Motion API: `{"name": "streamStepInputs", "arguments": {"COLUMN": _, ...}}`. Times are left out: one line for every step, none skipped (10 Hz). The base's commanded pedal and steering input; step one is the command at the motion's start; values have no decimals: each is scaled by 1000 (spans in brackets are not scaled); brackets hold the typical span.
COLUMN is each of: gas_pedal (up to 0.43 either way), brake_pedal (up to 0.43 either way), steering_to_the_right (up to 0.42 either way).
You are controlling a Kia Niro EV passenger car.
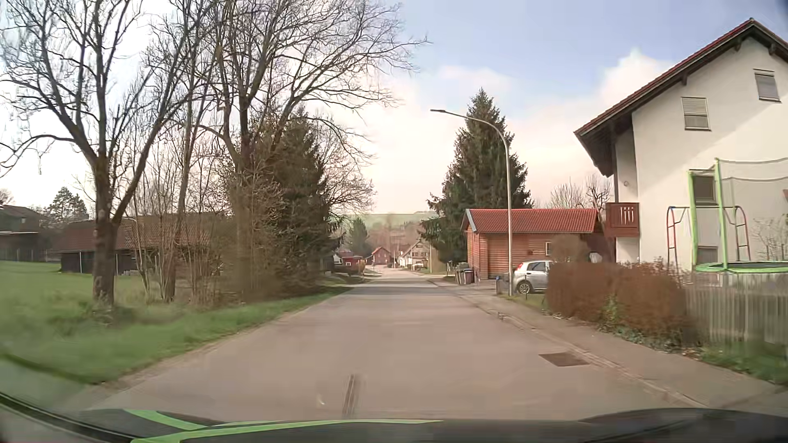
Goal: Follow the waypoints while adhering to traffic rules and regulations
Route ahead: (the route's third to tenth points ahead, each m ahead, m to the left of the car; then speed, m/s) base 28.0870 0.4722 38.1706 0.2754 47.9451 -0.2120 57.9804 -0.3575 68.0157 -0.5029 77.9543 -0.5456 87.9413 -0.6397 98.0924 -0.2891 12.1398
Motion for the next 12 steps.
{"name": "streamStepInputs", "arguments": {"gas_pedal": 339, "brake_pedal": 0, "steering_to_the_right": 10}}
{"name": "streamStepInputs", "arguments": {"gas_pedal": 339, "brake_pedal": 0, "steering_to_the_right": 10}}
{"name": "streamStepInputs", "arguments": {"gas_pedal": 339, "brake_pedal": 0, "steering_to_the_right": 9}}
{"name": "streamStepInputs", "arguments": {"gas_pedal": 339, "brake_pedal": 0, "steering_to_the_right": 7}}
{"name": "streamStepInputs", "arguments": {"gas_pedal": 339, "brake_pedal": 0, "steering_to_the_right": 5}}
{"name": "streamStepInputs", "arguments": {"gas_pedal": 331, "brake_pedal": 0, "steering_to_the_right": 5}}
{"name": "streamStepInputs", "arguments": {"gas_pedal": 319, "brake_pedal": 0, "steering_to_the_right": 5}}
{"name": "streamStepInputs", "arguments": {"gas_pedal": 319, "brake_pedal": 0, "steering_to_the_right": 5}}
{"name": "streamStepInputs", "arguments": {"gas_pedal": 311, "brake_pedal": 0, "steering_to_the_right": 5}}
{"name": "streamStepInputs", "arguments": {"gas_pedal": 287, "brake_pedal": 0, "steering_to_the_right": 5}}
{"name": "streamStepInputs", "arguments": {"gas_pedal": 280, "brake_pedal": 0, "steering_to_the_right": 5}}
{"name": "streamStepInputs", "arguments": {"gas_pedal": 268, "brake_pedal": 0, "steering_to_the_right": 5}}
